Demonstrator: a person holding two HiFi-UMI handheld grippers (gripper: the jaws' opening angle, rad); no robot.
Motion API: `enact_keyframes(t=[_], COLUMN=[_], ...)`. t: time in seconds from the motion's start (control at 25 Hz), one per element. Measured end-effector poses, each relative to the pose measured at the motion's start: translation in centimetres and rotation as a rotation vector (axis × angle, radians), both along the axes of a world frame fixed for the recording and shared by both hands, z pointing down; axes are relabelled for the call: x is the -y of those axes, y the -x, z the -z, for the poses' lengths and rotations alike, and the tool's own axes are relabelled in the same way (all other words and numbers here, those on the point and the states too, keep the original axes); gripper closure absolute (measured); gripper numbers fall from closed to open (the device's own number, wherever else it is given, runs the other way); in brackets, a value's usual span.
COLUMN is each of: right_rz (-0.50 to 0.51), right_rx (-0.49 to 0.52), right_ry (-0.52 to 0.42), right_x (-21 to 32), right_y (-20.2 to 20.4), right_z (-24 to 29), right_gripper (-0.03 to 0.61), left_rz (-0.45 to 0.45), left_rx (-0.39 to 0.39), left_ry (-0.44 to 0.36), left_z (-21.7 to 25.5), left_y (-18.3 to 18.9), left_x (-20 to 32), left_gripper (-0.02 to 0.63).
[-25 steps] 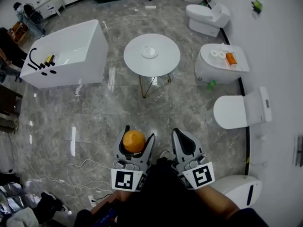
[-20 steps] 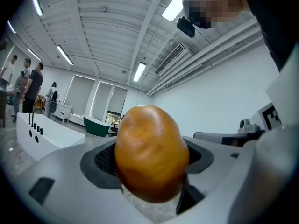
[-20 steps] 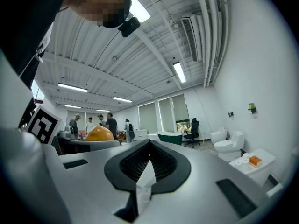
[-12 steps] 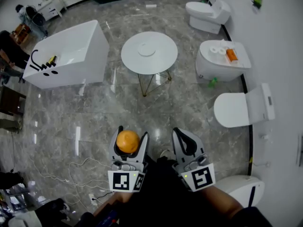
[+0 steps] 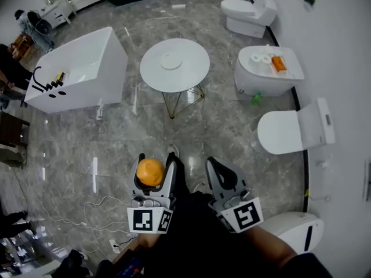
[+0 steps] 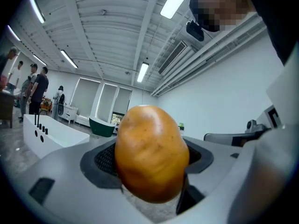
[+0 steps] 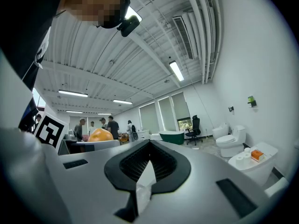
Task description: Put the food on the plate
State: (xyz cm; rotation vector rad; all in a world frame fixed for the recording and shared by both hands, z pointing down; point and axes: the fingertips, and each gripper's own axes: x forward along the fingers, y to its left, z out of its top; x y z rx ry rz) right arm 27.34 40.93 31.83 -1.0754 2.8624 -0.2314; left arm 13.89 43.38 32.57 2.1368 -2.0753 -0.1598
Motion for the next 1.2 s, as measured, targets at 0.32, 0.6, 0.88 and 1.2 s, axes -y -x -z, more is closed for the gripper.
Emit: enact_keyframes(t=[0.32, 0.6, 0.88, 1.2], right_rz=[-0.016, -0.043, -0.065, -0.073], right_rx=[-0.019, -0.034, -0.073, -0.095], right_ry=[0.052, 0.040, 0.040, 0.019], right_x=[3.5, 9.3, 19.7, 31.0], right_y=[-1.2, 0.1, 6.0, 14.8], right_z=[-2.0, -3.2, -3.3, -1.8], right_gripper=[0.574, 0.574, 0.574, 0.574], left_rz=[-0.066, -0.104, -0.127, -0.131], left_rx=[-0.059, -0.096, -0.118, -0.108], left_ry=[-0.002, 0.011, 0.046, 0.041], left_z=[-0.9, -3.1, -3.5, -1.9], left_y=[-1.5, -0.5, 4.9, 12.9], left_x=[4.9, 11.3, 22.0, 32.4], left_gripper=[0.268, 0.268, 0.268, 0.267])
